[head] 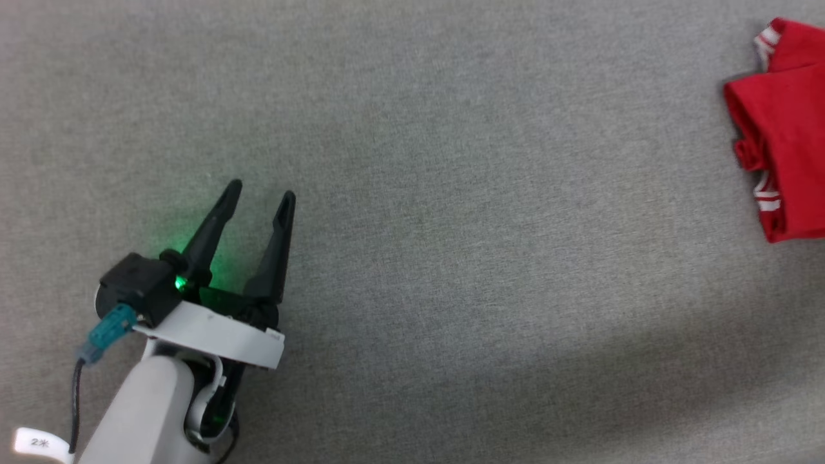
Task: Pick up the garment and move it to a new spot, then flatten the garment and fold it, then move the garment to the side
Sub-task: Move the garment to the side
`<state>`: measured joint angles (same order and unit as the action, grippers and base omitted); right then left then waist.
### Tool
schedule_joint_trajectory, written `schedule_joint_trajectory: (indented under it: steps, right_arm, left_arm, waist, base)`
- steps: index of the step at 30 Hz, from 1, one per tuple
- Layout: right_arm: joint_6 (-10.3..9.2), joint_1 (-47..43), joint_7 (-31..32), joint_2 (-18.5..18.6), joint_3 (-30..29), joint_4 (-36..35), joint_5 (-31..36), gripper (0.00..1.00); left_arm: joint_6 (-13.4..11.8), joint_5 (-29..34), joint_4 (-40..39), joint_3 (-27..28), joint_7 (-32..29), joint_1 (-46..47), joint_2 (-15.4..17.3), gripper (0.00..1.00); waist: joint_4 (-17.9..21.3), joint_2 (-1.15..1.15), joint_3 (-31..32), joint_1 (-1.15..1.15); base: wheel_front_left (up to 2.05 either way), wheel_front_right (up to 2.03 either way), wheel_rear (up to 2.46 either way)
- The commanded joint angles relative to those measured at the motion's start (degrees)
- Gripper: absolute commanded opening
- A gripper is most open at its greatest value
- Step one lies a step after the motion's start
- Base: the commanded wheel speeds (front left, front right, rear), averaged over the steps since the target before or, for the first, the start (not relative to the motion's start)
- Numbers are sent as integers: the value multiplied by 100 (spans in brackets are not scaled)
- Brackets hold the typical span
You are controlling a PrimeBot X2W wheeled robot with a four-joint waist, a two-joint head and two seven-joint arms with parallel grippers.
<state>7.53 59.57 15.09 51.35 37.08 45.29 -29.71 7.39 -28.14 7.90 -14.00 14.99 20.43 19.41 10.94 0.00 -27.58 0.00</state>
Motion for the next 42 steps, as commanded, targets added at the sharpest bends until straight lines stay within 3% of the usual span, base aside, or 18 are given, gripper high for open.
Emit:
schedule_joint_trajectory:
  steps: [1, 11, 13, 16, 18, 21, 23, 33, 42]
  right_arm:
    - [-8, 110, -81, -94, -29, 138, 66, 0]
    - [-8, 324, -488, -463, -97, 968, 245, 0]
    - [-8, 361, -585, -537, -108, 1114, 272, 31]
    - [-8, 417, -715, -653, -97, 1303, 309, 60]
    - [-8, 475, -783, -716, -80, 1385, 313, 74]
    - [-8, 482, -871, -807, -36, 1494, 300, 85]
    - [-8, 493, -935, -835, -5, 1537, 299, 100]
    - [-8, 241, -1462, -1068, 66, 1588, 29, 100]
    - [-9, -317, -2306, -1480, -66, 1519, -106, 100]
  left_arm:
    - [15, -2, 13, -27, 15, 74, 11, 100]
    - [15, -42, 127, -144, 3, 194, 3, 100]
    - [14, -50, 137, -124, 3, 183, 15, 100]
    - [5, -58, 134, -75, 4, 153, 26, 100]
    - [5, -60, 132, -58, 5, 122, 23, 100]
    - [5, -64, 126, -36, 6, 89, -8, 100]
    - [5, -65, 123, -17, 7, 55, -37, 100]
    - [5, -157, 216, 290, 11, -300, -183, 100]
    - [5, -94, 328, 631, 11, -894, -317, 100]
  waist:
    - [12, 0, -157, 0]
    - [-116, 0, -284, 0]
    - [-148, 0, -268, 0]
    - [-184, 0, -204, 0]
    - [-206, 0, -134, 0]
    - [-237, 0, -8, 0]
    - [-260, 0, 97, 0]
    - [-408, 0, 822, 0]
    - [-525, 0, 1712, 0]
  base:
    - [0, 0, 0]
    - [0, 0, 0]
    - [0, 0, 0]
    - [0, 0, 0]
    - [0, 0, 0]
    - [0, 0, 0]
    - [0, 0, 0]
    - [0, 0, 0]
    - [0, 0, 0]
